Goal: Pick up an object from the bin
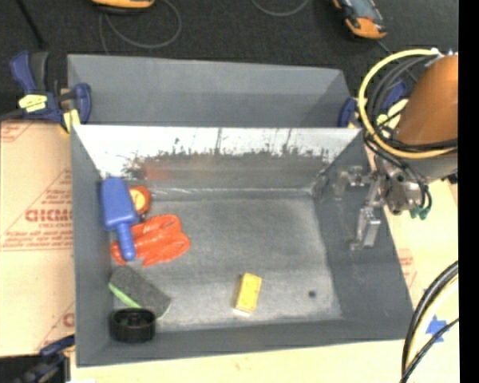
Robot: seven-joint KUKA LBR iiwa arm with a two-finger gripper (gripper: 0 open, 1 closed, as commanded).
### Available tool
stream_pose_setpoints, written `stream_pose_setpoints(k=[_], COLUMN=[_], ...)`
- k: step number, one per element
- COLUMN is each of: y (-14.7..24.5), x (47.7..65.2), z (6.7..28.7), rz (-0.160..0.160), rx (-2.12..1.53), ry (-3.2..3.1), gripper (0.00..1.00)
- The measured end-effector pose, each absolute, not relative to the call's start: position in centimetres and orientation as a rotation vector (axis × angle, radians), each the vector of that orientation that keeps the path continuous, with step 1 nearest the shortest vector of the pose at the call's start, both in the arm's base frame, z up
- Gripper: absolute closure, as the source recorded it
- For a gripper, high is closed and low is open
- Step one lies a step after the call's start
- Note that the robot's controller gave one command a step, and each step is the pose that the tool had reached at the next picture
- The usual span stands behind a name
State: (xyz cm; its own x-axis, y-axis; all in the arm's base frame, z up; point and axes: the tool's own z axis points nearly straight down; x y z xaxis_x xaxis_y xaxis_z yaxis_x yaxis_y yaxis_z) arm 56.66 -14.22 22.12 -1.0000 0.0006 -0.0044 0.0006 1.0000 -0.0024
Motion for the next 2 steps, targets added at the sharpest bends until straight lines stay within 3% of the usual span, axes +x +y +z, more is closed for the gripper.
stream_pose_setpoints(k=[1,2], y=[-11.0,-6.7], x=[56.7,53.6], z=[19.4,18.5], rz=[-0.007,0.002], rx=[-0.103,-0.139], ry=[3.132,3.139], gripper=[0.00,0.00])
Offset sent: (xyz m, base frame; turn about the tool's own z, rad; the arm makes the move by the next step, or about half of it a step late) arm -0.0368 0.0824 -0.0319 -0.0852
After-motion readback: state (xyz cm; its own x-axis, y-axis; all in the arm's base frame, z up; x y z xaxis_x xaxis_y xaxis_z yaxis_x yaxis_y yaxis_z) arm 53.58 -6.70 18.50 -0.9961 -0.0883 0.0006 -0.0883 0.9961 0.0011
